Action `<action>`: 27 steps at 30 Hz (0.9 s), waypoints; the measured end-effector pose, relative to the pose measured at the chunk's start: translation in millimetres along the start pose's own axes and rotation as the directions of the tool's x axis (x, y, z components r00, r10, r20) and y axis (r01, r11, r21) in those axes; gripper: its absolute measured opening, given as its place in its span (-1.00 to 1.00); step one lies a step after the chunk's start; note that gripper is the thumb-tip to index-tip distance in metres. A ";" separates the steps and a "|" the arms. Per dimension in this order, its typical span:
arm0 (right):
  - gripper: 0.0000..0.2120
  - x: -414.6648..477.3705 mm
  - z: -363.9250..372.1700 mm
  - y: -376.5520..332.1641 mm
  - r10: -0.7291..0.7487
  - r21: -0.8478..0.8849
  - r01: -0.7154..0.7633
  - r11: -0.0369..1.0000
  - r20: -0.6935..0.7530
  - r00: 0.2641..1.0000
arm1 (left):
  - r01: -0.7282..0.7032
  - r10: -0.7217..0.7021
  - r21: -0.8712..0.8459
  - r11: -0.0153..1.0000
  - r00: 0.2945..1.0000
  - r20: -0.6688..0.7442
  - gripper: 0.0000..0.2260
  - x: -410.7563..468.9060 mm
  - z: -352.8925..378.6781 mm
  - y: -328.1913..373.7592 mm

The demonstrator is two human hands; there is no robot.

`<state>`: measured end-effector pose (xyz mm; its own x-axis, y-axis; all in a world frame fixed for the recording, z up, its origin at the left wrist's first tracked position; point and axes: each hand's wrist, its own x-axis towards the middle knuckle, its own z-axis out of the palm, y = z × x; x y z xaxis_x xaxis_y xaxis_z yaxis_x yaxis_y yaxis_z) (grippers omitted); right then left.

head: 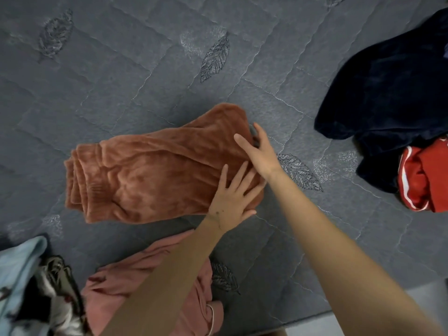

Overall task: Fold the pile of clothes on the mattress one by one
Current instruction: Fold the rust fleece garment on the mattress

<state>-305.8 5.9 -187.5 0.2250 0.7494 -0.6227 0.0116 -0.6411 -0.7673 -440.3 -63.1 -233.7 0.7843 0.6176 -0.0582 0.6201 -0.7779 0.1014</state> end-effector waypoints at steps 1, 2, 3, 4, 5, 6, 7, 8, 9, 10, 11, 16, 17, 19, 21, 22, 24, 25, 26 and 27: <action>-0.24 4.8 1.6 -5.1 0.006 -0.004 -0.006 1.000 0.010 1.000 | -0.080 0.079 0.032 0.996 0.997 0.024 -0.33 -2.0 2.2 4.3; -0.30 9.7 3.7 -8.5 0.012 -0.032 -0.011 0.999 0.004 1.000 | -0.117 0.116 0.065 0.991 0.993 0.018 -0.48 -3.7 5.1 7.8; -0.42 12.9 5.9 -11.9 0.005 -0.081 -0.007 0.997 -0.016 1.000 | -0.106 0.108 0.070 0.992 0.994 -0.025 -0.64 -4.7 8.1 9.5; -0.57 16.8 8.5 -12.1 -0.010 -0.144 0.003 0.990 -0.051 0.999 | -0.080 0.084 0.055 0.995 0.994 -0.073 -0.74 -4.8 9.2 10.3; -0.73 19.9 10.1 -12.2 -0.039 -0.198 0.020 0.980 -0.090 0.995 | -0.069 0.073 0.033 0.997 0.991 -0.116 -0.75 -4.6 10.2 10.9; -0.82 21.8 10.4 -12.2 -0.068 -0.237 0.036 0.971 -0.128 0.989 | -0.077 0.077 0.005 0.997 0.986 -0.147 -0.77 -6.5 10.6 11.7; -0.78 22.5 9.0 -13.2 -0.099 -0.242 0.059 0.968 -0.156 0.983 | -0.108 0.101 -0.032 0.994 0.979 -0.176 -0.81 -10.8 11.7 12.8; -0.71 24.6 6.6 -14.1 -0.125 -0.227 0.082 0.970 -0.184 0.975 | -0.149 0.133 -0.069 0.986 0.971 -0.201 -0.87 -17.5 12.7 13.2; -0.67 26.6 3.1 -14.5 -0.132 -0.181 0.093 0.979 -0.217 0.967 | -0.187 0.159 -0.107 0.977 0.962 -0.224 -0.91 -26.2 14.4 13.1; -0.66 27.9 -1.4 -14.6 -0.132 -0.128 0.102 0.986 -0.248 0.960 | -0.211 0.171 -0.146 0.967 0.954 -0.247 -0.91 -34.9 14.9 12.9; -0.66 27.4 -4.7 -15.0 -0.133 -0.083 0.114 0.990 -0.266 0.955 | -0.214 0.161 -0.180 0.960 0.949 -0.271 -0.90 -42.5 13.9 12.0; -0.76 13.0 5.0 -4.6 0.012 0.155 0.006 0.988 -0.118 0.993 | -0.124 0.092 -0.107 0.987 0.960 -0.264 -0.70 -50.4 -2.7 7.1; -0.61 8.3 6.8 -2.4 0.092 0.207 -0.081 0.975 -0.044 0.995 | -0.082 0.052 -0.106 0.991 0.964 -0.260 -0.70 -52.3 -8.3 6.8; -0.41 4.7 8.3 6.6 0.149 0.145 -0.150 0.978 0.020 0.989 | 0.085 -0.121 -0.153 0.985 0.963 -0.241 -0.66 -60.7 -18.4 0.3; -0.40 2.7 7.1 15.0 0.098 0.037 -0.097 0.995 -0.004 0.995 | 0.347 -0.390 -0.223 0.911 0.902 -0.188 -0.58 -74.8 -24.9 -14.6; -0.45 1.4 5.3 16.8 0.058 0.013 -0.058 0.998 -0.035 0.998 | 0.491 -0.530 -0.237 0.838 0.836 -0.143 -0.55 -82.4 -25.9 -25.2; -0.54 -1.0 -0.3 16.6 -0.016 -0.006 0.015 1.000 -0.088 0.996 | 0.715 -0.739 -0.239 0.657 0.673 -0.015 -0.45 -98.7 -23.4 -48.5; -0.57 -1.5 -3.8 17.0 -0.043 -0.021 0.041 0.999 -0.102 0.994 | 0.783 -0.800 -0.256 0.566 0.597 0.056 -0.39 -107.0 -21.9 -58.6; -0.60 -4.3 -5.7 15.4 -0.068 -0.036 0.064 0.997 -0.109 0.992 | 0.826 -0.834 -0.275 0.492 0.538 0.122 -0.33 -114.1 -19.8 -67.2; -0.62 -6.4 -7.7 15.9 -0.092 -0.056 0.086 0.995 -0.118 0.989 | 0.848 -0.846 -0.288 0.446 0.504 0.175 -0.25 -120.0 -18.0 -74.2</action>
<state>-299.6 -10.4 -194.5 0.3368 0.7801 -0.5272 0.0850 -0.5828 -0.8081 -580.7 -77.4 -216.3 -0.1261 0.9490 -0.2889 0.9361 0.2103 0.2820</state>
